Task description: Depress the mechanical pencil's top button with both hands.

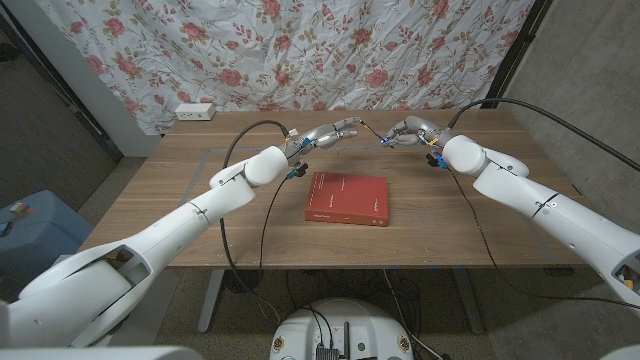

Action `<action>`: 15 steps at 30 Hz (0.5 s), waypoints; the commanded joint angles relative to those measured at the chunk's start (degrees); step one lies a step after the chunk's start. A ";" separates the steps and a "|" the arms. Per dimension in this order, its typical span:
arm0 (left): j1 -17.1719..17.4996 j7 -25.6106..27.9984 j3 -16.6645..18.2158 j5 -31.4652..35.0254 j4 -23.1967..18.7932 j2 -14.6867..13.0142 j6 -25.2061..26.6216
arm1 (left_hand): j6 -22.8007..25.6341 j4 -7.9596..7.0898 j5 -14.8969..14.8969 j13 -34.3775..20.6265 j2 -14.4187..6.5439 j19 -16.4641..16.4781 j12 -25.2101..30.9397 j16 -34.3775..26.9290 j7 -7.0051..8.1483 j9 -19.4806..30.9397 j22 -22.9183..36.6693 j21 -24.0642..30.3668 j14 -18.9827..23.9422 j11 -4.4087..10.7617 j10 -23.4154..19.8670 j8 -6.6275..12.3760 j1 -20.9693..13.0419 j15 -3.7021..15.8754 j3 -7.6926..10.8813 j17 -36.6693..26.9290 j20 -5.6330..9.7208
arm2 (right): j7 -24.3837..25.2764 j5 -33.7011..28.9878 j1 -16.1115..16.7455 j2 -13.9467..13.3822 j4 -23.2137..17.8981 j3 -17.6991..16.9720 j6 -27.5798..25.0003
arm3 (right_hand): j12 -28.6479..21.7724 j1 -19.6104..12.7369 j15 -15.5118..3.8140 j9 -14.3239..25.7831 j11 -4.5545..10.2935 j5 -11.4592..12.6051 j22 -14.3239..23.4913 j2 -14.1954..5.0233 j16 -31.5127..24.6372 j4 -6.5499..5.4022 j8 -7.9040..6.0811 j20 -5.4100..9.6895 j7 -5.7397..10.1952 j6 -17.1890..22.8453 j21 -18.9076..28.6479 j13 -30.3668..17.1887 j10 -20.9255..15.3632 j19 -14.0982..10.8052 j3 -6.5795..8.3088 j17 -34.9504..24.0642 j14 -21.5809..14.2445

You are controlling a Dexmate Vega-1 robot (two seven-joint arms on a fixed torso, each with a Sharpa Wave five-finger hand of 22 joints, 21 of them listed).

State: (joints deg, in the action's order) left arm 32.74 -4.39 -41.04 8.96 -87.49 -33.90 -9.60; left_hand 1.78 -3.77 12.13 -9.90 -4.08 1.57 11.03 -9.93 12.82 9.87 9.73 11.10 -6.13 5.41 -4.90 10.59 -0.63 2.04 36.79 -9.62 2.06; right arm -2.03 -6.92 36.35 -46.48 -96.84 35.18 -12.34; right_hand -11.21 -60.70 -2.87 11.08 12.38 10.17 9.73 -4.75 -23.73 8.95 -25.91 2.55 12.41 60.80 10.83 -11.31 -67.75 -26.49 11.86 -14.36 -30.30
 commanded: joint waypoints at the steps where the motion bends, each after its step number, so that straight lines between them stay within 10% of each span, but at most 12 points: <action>1: 0.39 -0.50 -0.12 -0.30 -0.95 -0.27 1.31 | 0.48 0.08 0.08 -0.10 -4.36 0.27 0.04 -0.09 0.01 0.06 0.18 0.05 0.48 0.01 0.17 -0.04 -0.70 3.67 0.32 0.05 1.32 | 0.46 0.47 0.87 -0.54 -1.46 -0.72 -0.39 | -0.07 -0.23 -8.75 0.27 0.14 -0.03 0.16 -0.44 -0.25 -0.16 -0.10 2.35 0.14 0.60 0.53 -0.20 -0.54 -0.23 -0.25 -0.17 0.19; 15: 0.40 -0.64 -0.50 -0.15 -0.93 -0.18 1.13 | 1.00 0.01 0.03 -0.10 -4.36 0.11 0.00 -0.05 0.00 0.06 0.19 -0.02 0.41 -0.24 0.31 0.03 -0.59 3.47 0.46 0.01 1.20 | 1.08 0.67 1.84 -0.93 -3.30 -1.27 -0.80 | -0.10 -0.21 -8.76 0.27 0.13 -0.03 0.16 -0.44 -0.29 -0.16 -0.01 2.22 0.15 0.64 0.54 -0.22 -0.68 -0.24 -0.32 -0.10 0.22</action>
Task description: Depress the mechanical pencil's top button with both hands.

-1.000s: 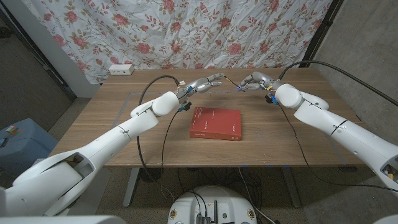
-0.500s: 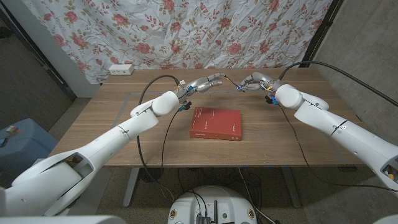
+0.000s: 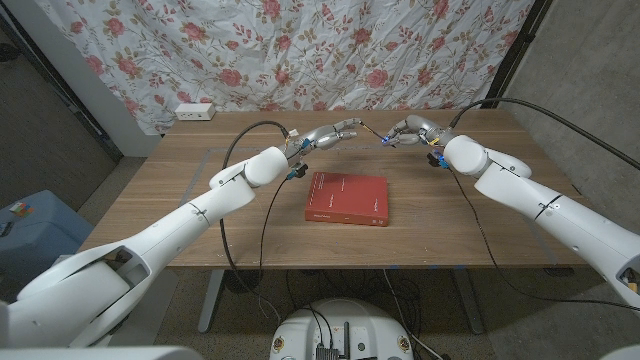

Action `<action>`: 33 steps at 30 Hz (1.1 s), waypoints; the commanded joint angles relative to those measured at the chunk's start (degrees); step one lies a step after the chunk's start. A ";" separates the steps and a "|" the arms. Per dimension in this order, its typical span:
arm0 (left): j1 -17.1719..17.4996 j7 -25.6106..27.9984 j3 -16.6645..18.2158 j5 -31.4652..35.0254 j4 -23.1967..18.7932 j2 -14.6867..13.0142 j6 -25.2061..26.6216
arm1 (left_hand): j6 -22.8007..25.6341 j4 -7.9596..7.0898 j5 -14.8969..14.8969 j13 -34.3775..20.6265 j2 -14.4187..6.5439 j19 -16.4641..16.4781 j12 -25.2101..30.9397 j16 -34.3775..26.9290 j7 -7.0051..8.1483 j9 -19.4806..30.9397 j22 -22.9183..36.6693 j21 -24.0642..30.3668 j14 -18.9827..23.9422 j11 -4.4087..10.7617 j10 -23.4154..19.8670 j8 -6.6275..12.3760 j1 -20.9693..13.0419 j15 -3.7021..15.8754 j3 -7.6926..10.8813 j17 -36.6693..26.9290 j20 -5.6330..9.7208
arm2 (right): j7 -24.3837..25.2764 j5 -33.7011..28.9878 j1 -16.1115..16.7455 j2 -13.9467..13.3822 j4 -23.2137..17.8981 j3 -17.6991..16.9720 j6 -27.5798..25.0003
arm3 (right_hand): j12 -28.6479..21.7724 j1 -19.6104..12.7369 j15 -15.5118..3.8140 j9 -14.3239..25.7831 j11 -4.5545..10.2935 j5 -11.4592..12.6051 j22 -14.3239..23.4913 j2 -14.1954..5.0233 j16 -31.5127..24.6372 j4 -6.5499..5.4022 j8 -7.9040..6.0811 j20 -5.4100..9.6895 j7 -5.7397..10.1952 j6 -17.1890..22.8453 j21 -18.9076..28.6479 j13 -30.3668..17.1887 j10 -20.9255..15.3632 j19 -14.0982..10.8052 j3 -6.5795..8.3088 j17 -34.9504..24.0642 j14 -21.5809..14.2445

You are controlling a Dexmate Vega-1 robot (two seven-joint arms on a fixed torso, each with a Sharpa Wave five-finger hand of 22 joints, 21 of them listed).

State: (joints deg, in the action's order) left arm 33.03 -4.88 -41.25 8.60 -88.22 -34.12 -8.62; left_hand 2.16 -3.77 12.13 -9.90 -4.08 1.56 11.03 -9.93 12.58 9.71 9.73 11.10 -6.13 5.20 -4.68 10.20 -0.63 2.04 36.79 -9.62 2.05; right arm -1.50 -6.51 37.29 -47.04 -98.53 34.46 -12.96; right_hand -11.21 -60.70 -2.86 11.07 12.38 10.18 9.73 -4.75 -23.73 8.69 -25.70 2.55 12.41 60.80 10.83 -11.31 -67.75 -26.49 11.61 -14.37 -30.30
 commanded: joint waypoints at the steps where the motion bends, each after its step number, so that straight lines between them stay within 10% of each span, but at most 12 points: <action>1: 0.09 -0.20 -0.31 0.19 -0.17 0.06 0.10 | 0.66 0.01 0.03 -0.10 -4.37 0.11 0.01 -0.06 0.24 0.22 0.19 -0.02 0.43 -0.02 0.07 0.42 -0.59 3.50 0.47 0.01 1.20 | 0.55 0.27 0.93 -0.36 -1.69 -0.54 -0.19 | -0.09 -0.20 -8.74 0.27 0.13 -0.04 0.16 -0.43 -0.29 0.09 -0.21 2.22 0.15 0.64 0.53 -0.21 -0.68 -0.22 -0.07 -0.08 0.23; 33: 1.42 1.09 0.94 0.85 -4.14 -1.18 2.38 | 1.14 -0.01 -0.01 -0.10 -4.41 0.29 0.07 -0.11 0.26 0.20 0.19 0.04 0.68 -0.02 -0.10 0.36 -0.57 3.16 0.77 0.02 1.00 | 0.75 -0.74 1.03 -0.72 -1.06 -0.21 -1.18 | -0.08 -0.34 -8.80 0.27 0.11 -0.03 0.16 -0.50 -0.49 0.14 -0.03 2.11 0.14 0.88 0.55 -0.22 -0.80 -0.28 -0.14 0.05 0.11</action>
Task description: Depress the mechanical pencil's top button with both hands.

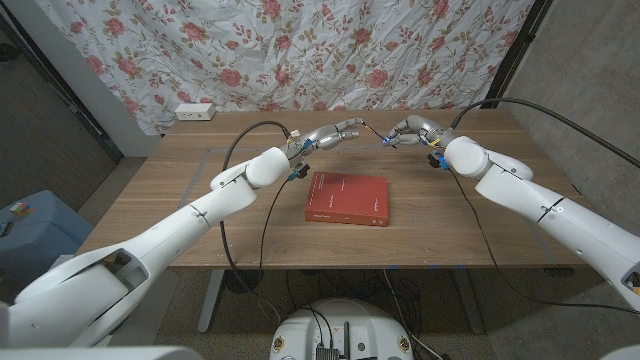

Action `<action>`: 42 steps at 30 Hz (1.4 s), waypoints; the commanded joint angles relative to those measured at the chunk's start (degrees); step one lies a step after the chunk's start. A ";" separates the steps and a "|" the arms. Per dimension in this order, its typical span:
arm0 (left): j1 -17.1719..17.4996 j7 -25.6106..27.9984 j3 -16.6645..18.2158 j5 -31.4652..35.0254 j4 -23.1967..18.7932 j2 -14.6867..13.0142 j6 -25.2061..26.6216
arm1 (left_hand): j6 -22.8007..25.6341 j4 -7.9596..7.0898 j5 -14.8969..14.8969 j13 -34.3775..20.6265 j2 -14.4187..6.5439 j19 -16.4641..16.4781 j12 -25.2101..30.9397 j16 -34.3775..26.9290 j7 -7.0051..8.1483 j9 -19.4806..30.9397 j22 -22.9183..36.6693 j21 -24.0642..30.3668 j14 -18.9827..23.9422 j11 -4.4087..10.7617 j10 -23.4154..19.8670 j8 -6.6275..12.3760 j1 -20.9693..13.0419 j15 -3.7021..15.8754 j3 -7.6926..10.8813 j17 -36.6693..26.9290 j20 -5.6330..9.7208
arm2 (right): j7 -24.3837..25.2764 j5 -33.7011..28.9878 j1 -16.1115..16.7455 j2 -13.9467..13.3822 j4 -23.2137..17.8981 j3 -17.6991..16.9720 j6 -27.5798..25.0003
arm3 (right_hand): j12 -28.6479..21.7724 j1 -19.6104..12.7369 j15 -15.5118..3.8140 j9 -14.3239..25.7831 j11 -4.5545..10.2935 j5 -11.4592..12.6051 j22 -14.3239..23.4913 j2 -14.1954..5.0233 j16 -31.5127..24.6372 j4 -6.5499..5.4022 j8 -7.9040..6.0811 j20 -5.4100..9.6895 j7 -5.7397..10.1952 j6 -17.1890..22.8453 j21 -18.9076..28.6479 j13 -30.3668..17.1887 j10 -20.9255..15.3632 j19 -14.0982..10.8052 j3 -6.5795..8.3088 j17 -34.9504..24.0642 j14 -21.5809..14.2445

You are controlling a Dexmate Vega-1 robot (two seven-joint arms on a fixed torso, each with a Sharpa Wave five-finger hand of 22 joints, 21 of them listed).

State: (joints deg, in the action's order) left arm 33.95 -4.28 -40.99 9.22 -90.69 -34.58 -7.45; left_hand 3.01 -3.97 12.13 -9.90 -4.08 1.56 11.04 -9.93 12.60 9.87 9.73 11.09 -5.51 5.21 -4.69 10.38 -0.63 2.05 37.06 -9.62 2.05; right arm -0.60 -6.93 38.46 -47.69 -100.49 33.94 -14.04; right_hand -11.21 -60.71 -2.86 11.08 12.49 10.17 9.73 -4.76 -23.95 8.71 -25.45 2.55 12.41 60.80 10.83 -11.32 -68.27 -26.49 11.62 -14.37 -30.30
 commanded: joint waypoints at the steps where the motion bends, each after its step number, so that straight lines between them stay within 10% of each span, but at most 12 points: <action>1: 0.55 0.61 0.73 0.27 -1.75 -0.74 1.27 | 0.29 0.19 -0.01 -0.10 -4.41 0.30 0.07 -0.12 0.24 0.04 0.19 0.05 0.08 -0.04 -0.08 0.18 -0.58 3.15 0.50 0.02 1.00 | -0.07 -0.35 -0.16 0.04 0.91 0.31 -0.37 | -0.09 -0.35 -8.81 0.26 0.00 -0.02 0.16 -0.51 -0.28 0.13 -0.28 2.13 0.14 0.88 0.55 -0.21 -0.28 -0.27 -0.15 0.06 0.12; 42: 4.53 7.82 6.12 1.34 -6.63 -3.75 4.73 | -0.56 1.36 -0.22 -0.11 -3.88 1.52 0.01 -0.32 0.24 0.01 0.17 0.32 1.53 0.14 0.28 -0.17 -1.08 2.47 0.97 0.10 0.82 | 1.92 -2.85 -0.69 0.57 3.28 1.37 2.08 | 0.13 -0.27 -8.75 0.28 0.03 -0.05 0.15 -0.70 -0.37 0.02 0.11 2.44 0.17 0.60 0.44 -0.22 0.30 0.04 -0.22 0.21 0.10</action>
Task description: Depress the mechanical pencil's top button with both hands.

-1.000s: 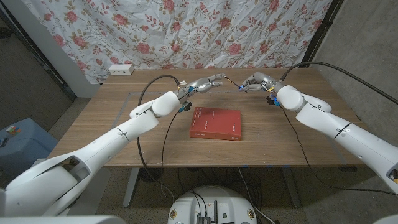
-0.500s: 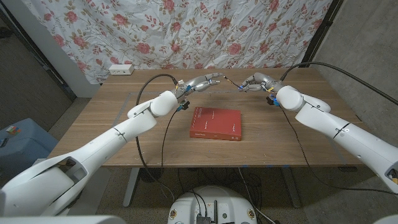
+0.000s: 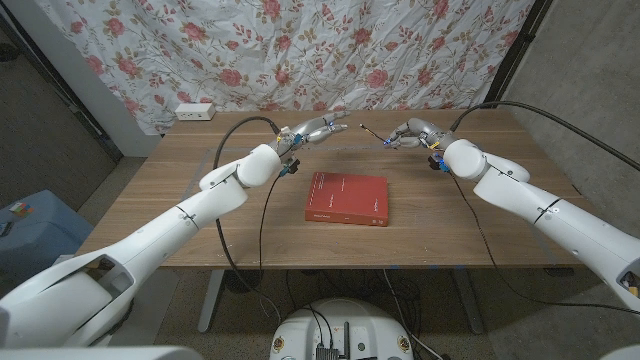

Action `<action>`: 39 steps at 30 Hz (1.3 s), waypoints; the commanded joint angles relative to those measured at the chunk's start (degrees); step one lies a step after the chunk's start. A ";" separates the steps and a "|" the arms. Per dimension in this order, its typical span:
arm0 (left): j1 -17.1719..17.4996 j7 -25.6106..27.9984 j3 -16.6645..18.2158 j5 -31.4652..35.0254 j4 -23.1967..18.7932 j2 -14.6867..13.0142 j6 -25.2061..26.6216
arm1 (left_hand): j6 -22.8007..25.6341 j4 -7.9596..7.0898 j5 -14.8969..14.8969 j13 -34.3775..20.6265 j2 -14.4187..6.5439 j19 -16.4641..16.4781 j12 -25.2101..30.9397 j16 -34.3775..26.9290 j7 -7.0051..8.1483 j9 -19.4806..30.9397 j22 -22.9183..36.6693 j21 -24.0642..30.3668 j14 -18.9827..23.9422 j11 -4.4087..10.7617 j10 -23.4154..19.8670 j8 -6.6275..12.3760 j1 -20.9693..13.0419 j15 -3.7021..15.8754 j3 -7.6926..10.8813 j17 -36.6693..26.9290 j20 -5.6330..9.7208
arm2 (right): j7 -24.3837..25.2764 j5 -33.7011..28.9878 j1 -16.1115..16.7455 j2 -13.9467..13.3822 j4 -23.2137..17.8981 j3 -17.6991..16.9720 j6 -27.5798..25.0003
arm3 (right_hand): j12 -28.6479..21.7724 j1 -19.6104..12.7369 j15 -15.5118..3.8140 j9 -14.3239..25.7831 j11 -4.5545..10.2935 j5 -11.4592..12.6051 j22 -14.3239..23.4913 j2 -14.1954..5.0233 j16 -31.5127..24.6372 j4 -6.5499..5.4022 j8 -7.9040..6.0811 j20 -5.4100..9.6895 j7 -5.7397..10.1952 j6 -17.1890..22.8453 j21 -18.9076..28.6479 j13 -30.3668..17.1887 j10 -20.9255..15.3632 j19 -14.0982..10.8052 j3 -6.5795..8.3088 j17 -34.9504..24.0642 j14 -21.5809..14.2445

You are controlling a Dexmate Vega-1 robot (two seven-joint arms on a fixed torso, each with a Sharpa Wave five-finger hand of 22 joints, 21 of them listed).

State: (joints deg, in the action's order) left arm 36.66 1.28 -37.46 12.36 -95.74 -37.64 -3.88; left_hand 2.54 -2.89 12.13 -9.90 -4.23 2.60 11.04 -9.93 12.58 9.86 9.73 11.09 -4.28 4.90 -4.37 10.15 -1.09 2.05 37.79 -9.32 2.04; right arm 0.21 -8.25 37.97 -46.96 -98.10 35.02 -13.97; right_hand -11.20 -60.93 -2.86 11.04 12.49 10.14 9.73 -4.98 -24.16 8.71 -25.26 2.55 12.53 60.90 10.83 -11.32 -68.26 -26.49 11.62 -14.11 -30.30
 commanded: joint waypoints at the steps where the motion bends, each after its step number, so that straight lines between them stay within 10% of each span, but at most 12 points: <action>1: 2.10 2.57 2.93 -2.30 -1.61 -0.64 1.18 | -0.07 0.30 -0.23 -0.11 -3.69 0.47 0.03 -0.33 0.25 0.01 0.17 0.31 0.38 0.47 -0.09 0.06 -0.60 2.46 0.23 -0.20 0.80 | 1.22 -1.91 -0.21 -0.32 0.95 0.36 2.30 | 0.13 -0.04 -8.72 0.33 0.03 -0.02 0.15 -0.49 -0.18 0.01 -0.06 2.47 0.06 0.46 0.43 -0.23 0.32 0.06 -0.23 -0.06 0.09; 39: 10.38 11.33 11.78 -19.72 -1.50 1.14 1.93 | 1.43 0.04 -0.44 -0.13 -3.44 1.03 0.16 -0.29 0.20 0.09 0.19 0.28 1.37 0.33 -0.72 0.48 0.17 2.43 0.12 -0.38 0.69 | 2.92 -14.77 5.16 -6.63 -3.82 -0.85 7.20 | 0.14 -0.57 -8.87 0.53 0.10 -0.06 0.10 -0.76 -0.24 0.15 0.09 3.42 0.05 0.29 0.40 -0.29 1.00 0.30 -0.16 -0.02 0.29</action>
State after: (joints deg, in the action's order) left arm 45.13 11.04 -27.77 -2.56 -96.85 -36.70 -2.56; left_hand 3.60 -2.90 11.74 -9.90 -4.23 3.10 11.04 -10.20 12.58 9.86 9.73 11.10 -2.95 5.43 -4.90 10.40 -1.09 1.94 37.80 -9.48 1.95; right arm 2.69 -18.65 41.40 -51.93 -100.25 34.40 -7.20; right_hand -11.20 -61.26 -2.65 11.30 12.80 10.13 9.73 -5.31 -24.15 8.71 -24.72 2.56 12.60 60.97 10.83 -11.30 -67.53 -26.07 11.62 -14.12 -30.09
